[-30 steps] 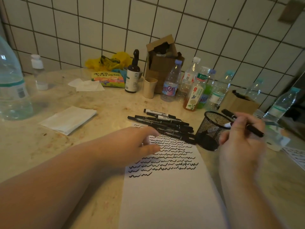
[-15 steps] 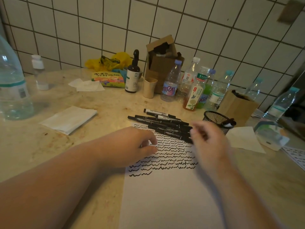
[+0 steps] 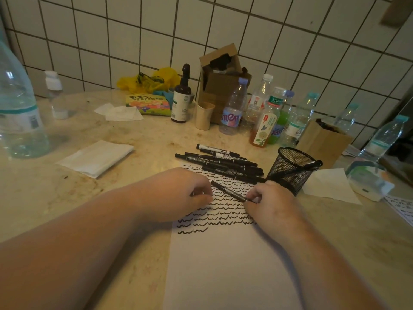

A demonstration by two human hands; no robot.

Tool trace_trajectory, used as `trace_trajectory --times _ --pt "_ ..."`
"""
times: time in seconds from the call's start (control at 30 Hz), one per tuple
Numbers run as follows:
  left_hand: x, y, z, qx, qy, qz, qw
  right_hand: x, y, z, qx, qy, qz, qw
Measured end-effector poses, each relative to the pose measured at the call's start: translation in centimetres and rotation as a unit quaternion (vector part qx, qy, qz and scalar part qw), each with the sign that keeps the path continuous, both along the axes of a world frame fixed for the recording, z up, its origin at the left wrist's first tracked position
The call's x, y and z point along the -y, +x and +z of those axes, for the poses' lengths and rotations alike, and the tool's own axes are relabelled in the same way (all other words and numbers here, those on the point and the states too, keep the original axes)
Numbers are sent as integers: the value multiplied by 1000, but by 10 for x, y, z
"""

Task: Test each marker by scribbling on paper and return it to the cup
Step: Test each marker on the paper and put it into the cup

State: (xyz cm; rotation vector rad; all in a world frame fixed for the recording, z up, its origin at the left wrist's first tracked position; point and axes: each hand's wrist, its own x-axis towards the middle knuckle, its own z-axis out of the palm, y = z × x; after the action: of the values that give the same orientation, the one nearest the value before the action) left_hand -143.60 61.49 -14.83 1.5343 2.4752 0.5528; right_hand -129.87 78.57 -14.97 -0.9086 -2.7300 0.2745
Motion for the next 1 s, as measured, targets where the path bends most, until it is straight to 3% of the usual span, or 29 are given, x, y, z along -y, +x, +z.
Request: trace_trajectory --times 0.07,0.17,0.23,0.43,0.57,0.63,0.77,0.9,1.0 --pt "0 0 1 9 -4 3 1000 3 3 2 -9 -29 -2 1000" --pt "2 1 4 29 -7 4 1000 7 7 3 -106 -174 41 978" --pt "2 3 7 49 6 7 999 12 9 6 -146 -286 103 942" --pt "3 9 16 107 59 -12 992 21 14 11 -244 -473 221 817" --pt "4 11 18 153 73 -39 985 23 13 12 -281 -504 215 788" --pt "7 9 21 175 53 -64 981 23 14 12 -278 -501 218 790" --pt "15 5 23 323 14 -174 930 26 15 11 -281 -488 259 785" --pt "22 -8 18 382 -42 -234 893 21 19 13 -304 -504 277 759" --pt "28 -17 21 416 -3 -198 888 8 22 13 -325 -492 222 776"
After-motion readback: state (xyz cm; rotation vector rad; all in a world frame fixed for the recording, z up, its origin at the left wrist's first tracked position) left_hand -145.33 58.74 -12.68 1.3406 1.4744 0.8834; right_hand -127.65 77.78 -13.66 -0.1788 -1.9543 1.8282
